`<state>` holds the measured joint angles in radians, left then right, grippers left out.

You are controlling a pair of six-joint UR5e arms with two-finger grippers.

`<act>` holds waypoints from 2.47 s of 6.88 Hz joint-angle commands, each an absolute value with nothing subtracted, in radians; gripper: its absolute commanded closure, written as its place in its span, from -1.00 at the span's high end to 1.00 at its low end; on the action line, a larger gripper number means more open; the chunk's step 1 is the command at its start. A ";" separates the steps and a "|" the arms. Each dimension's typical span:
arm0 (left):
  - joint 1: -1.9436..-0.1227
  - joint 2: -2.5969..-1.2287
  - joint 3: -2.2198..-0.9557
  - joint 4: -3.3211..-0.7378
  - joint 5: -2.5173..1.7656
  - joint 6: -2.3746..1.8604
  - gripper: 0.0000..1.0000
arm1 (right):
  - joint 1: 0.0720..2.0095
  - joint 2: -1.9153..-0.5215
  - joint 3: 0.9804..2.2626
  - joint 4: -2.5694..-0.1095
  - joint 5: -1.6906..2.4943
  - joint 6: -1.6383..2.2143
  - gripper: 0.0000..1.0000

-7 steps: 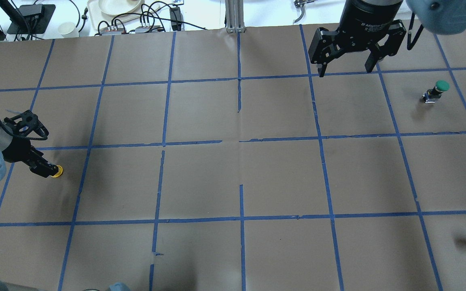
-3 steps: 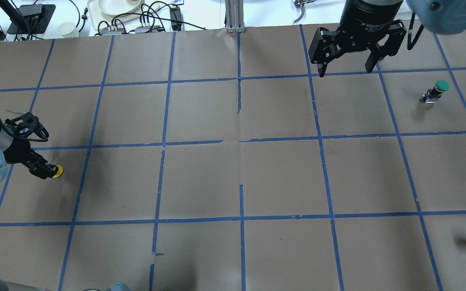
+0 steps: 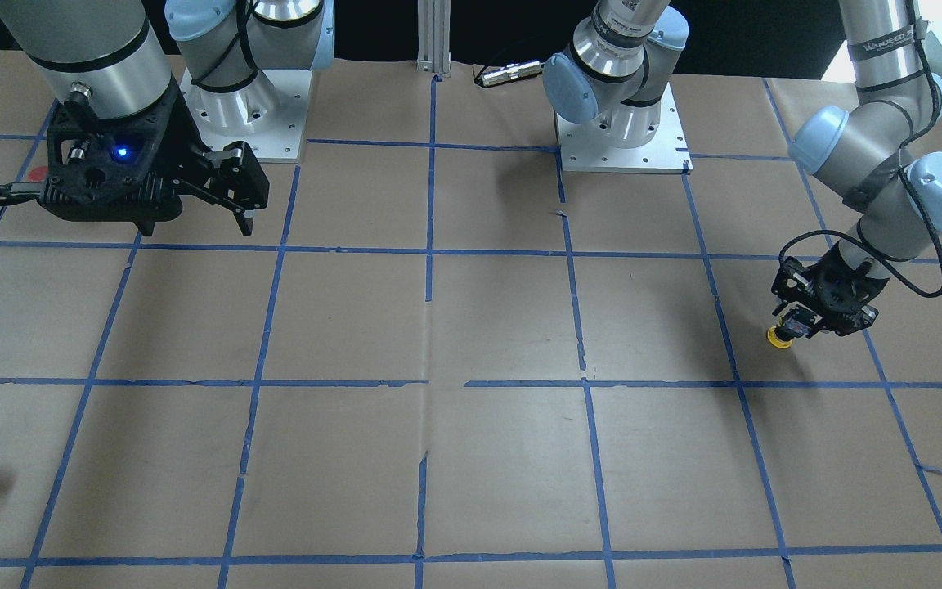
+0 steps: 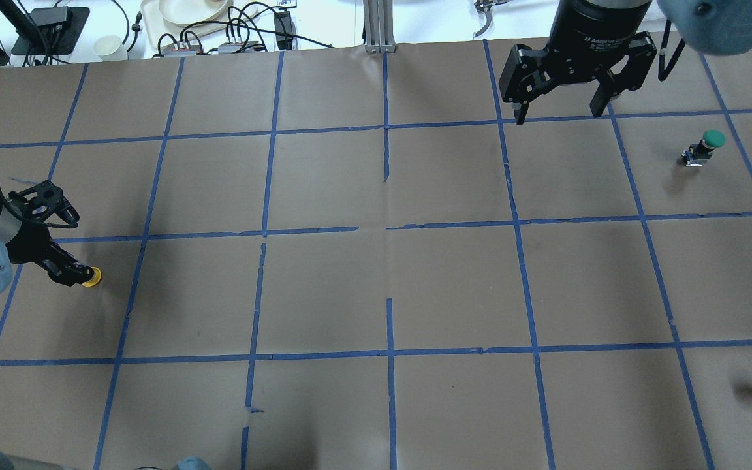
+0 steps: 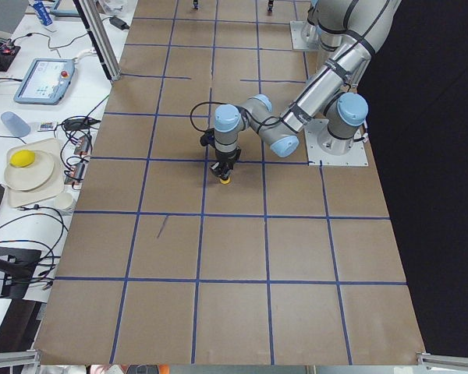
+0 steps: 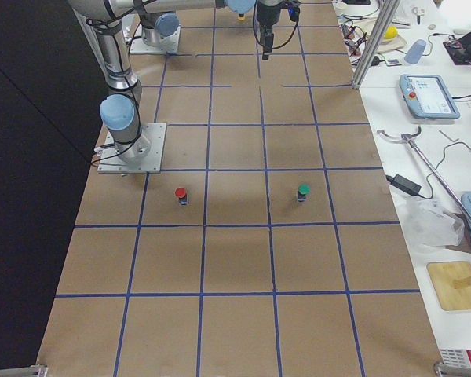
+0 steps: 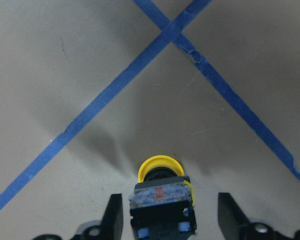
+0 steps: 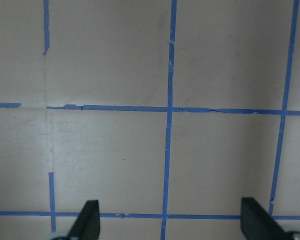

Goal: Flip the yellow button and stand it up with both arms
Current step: 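Lift the yellow button with the left gripper and swing it toward the table center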

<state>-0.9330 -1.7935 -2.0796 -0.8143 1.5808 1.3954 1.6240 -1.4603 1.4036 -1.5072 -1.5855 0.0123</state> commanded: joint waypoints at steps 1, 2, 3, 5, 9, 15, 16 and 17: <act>-0.948 -1.773 -2.069 -0.824 1.577 1.384 -0.56 | 1.621 -1.460 1.404 -1.508 -1.586 0.011 1.00; -0.957 -1.751 -2.059 -0.856 1.559 1.382 -0.57 | 1.621 -1.460 1.404 -1.508 -1.585 0.012 1.00; -0.960 -1.712 -2.015 -0.980 1.499 1.376 -0.57 | 1.621 -1.460 1.404 -1.508 -1.586 0.012 1.00; -1.075 -1.642 -1.871 -1.371 1.372 1.330 -0.57 | 1.621 -1.460 1.404 -1.508 -1.586 0.011 1.00; -1.196 -1.608 -1.784 -1.851 0.941 1.164 -0.57 | 1.618 -1.460 1.404 -1.508 -1.586 0.011 1.00; -1.497 -1.563 -1.886 -1.951 0.099 1.057 -0.57 | 1.615 -1.460 1.404 -1.508 -1.586 0.009 1.00; -1.490 -1.530 -1.937 -1.951 0.091 1.065 -0.57 | 1.615 -1.460 1.404 -1.506 -1.586 0.009 1.00; -1.496 -1.508 -1.971 -1.950 -0.008 1.057 -0.57 | 1.615 -1.460 1.404 -1.508 -1.586 0.009 1.00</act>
<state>-1.4915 -1.5357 -1.9273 -1.9494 0.0795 1.0603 1.6156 -1.4602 1.4036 -1.5072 -1.5861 0.0094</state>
